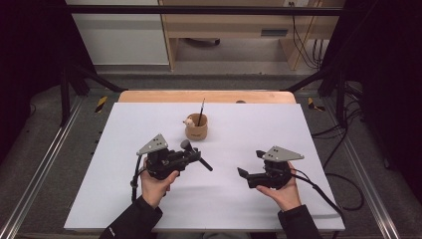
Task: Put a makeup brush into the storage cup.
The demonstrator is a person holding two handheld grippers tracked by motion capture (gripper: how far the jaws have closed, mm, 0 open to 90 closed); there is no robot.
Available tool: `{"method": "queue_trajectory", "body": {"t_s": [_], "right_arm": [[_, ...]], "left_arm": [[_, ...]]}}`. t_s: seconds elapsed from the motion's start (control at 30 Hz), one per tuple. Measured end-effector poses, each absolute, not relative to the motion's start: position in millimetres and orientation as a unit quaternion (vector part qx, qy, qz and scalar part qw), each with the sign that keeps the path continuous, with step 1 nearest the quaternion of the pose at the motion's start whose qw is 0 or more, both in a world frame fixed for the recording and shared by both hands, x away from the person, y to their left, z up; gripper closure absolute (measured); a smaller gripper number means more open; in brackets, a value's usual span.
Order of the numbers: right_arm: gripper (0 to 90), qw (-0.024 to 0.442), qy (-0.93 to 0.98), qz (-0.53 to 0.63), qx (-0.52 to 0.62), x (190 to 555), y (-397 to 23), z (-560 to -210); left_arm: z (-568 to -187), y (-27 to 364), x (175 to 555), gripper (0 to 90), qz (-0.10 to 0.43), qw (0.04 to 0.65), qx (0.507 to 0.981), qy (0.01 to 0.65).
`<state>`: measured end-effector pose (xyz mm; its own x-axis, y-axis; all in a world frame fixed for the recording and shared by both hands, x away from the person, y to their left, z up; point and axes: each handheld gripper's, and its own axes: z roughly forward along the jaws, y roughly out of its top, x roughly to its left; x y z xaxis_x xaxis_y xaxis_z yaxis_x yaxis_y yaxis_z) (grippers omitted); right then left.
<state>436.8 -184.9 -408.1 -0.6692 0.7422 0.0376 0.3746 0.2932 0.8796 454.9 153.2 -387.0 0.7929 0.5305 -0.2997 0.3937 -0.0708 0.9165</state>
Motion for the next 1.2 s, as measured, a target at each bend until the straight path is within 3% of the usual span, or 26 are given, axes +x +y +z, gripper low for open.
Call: {"method": "queue_trajectory", "body": {"t_s": [0.57, 1.2], "right_arm": [[11.1, 0.197, 0.77, 0.468, 0.387, 441, -203, -413], [8.1, 0.212, 0.757, 0.462, 0.411, 442, -224, -412]], "left_arm": [[-378, 168, 460, 77.0, 0.1, 0.584, 0.73, 0.341], [-372, 179, 463, 77.0, 0.111, 0.581, 0.724, 0.355]]}}
